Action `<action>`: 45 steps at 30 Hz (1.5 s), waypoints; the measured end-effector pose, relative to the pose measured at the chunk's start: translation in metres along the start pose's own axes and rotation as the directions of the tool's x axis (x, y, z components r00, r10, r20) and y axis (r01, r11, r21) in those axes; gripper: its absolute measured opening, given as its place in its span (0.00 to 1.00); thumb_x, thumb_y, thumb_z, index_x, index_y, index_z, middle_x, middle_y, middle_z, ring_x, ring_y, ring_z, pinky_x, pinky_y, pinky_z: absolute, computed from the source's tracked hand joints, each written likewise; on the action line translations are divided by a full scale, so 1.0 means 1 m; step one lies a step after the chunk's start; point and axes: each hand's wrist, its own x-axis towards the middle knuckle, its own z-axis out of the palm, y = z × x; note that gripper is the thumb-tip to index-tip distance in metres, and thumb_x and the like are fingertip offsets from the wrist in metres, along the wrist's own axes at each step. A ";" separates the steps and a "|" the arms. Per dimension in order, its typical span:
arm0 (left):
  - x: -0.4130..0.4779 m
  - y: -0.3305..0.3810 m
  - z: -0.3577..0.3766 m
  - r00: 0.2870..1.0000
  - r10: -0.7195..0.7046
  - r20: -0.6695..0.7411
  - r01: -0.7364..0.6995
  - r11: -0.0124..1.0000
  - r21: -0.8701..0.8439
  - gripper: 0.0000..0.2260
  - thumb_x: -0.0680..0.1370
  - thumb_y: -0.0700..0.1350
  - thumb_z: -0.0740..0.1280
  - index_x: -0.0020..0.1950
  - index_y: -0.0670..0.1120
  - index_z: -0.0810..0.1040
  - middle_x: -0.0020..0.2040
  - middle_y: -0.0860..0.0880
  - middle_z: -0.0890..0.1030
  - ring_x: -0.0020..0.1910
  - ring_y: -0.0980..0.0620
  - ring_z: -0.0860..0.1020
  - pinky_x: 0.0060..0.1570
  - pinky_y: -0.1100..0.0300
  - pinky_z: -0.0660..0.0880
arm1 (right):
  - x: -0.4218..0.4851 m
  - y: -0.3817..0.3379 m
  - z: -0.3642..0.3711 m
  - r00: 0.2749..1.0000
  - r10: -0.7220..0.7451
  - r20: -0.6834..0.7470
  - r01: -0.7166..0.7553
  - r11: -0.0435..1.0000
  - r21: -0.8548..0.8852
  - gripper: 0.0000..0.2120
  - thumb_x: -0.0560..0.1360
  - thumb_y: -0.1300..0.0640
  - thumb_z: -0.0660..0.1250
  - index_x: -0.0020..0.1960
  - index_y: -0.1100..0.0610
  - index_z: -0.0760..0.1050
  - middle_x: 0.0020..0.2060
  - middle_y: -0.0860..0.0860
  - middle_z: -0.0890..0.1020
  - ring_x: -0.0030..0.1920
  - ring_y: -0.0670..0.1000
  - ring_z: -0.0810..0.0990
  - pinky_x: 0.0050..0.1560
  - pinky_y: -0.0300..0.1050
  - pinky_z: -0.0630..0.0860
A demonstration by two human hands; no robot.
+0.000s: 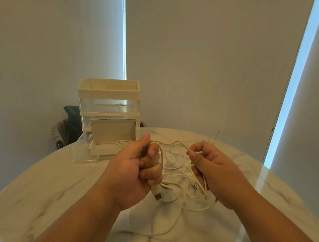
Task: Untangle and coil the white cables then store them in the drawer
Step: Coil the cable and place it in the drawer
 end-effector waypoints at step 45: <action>-0.007 -0.017 0.006 0.883 0.462 0.086 -0.303 0.419 0.856 0.15 0.79 0.35 0.64 0.55 0.52 0.83 0.46 0.58 0.85 0.49 0.61 0.82 0.48 0.68 0.78 | -0.016 -0.004 0.032 0.890 0.180 0.419 -0.303 0.920 0.248 0.10 0.72 0.53 0.69 0.38 0.60 0.79 0.34 0.57 0.78 0.36 0.54 0.77 0.39 0.49 0.74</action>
